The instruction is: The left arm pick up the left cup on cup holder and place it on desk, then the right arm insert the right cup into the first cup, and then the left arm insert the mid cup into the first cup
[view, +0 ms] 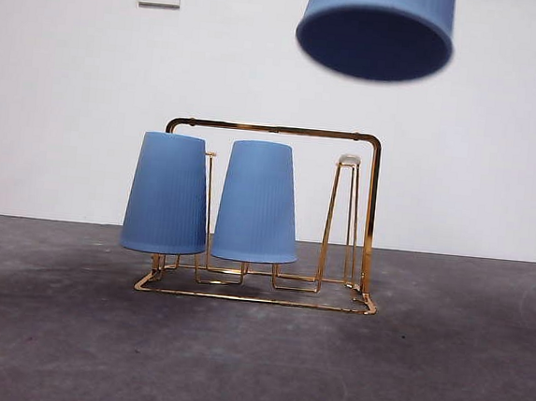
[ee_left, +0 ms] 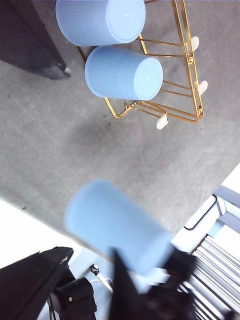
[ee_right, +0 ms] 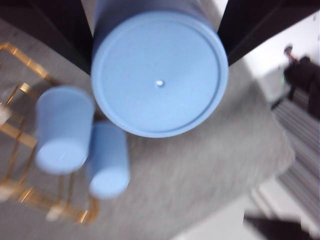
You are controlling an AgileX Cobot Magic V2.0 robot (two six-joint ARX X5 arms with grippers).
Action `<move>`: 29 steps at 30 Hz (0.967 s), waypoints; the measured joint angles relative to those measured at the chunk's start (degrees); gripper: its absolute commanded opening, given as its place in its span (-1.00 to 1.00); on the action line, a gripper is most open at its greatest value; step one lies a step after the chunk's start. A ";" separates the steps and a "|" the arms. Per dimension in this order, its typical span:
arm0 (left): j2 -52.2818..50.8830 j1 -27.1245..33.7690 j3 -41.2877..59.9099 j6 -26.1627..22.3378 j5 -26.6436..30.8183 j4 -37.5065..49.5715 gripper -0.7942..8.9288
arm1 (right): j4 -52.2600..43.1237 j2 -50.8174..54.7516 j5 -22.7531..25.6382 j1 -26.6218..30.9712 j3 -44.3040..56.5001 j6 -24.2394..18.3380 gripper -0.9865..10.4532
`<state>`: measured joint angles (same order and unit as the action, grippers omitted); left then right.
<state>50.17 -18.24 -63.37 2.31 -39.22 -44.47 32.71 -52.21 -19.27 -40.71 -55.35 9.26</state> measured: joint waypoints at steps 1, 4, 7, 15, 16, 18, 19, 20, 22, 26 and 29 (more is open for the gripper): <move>0.00 0.00 0.00 0.00 0.00 0.02 0.26 | -0.24 -0.11 0.79 -1.31 0.61 0.28 -0.37; 0.00 0.00 0.00 0.00 0.00 -0.02 0.26 | -3.32 -0.33 4.35 -6.25 3.93 1.84 -0.37; 0.00 0.00 0.00 0.00 0.00 -0.07 0.26 | -7.98 -0.50 8.72 -10.82 8.48 3.23 -0.37; 0.00 0.00 0.00 0.00 0.00 -0.09 0.26 | -21.46 -4.74 17.11 -16.04 16.35 4.28 -0.37; 0.00 0.00 0.00 0.00 0.00 -0.09 0.26 | -23.15 -5.73 17.51 -16.24 16.94 4.33 -0.37; 0.00 0.00 0.00 0.00 0.00 -0.09 0.26 | -25.24 -7.87 17.86 -16.41 17.42 4.31 -0.37; 0.00 0.00 0.00 0.00 0.00 -0.09 0.26 | -25.99 -9.09 17.97 -16.55 17.42 4.28 -0.37; 0.00 0.00 0.00 0.00 0.00 -0.09 0.26 | -26.62 -10.14 18.03 -16.59 17.42 4.20 -0.37; 0.00 0.00 0.00 0.00 0.00 -0.09 0.26 | -27.89 -12.55 18.84 -16.61 17.42 3.78 -0.37; 0.00 0.00 0.00 0.00 0.00 -0.09 0.26 | -31.41 -17.31 19.43 -16.61 17.42 2.91 -0.37; 0.00 0.00 0.00 0.00 0.00 -0.09 0.26 | -34.64 -20.04 19.47 -16.61 17.42 2.67 -0.37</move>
<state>50.17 -18.24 -63.37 2.31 -39.22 -44.56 -1.93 -72.25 0.21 -57.32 -37.93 11.92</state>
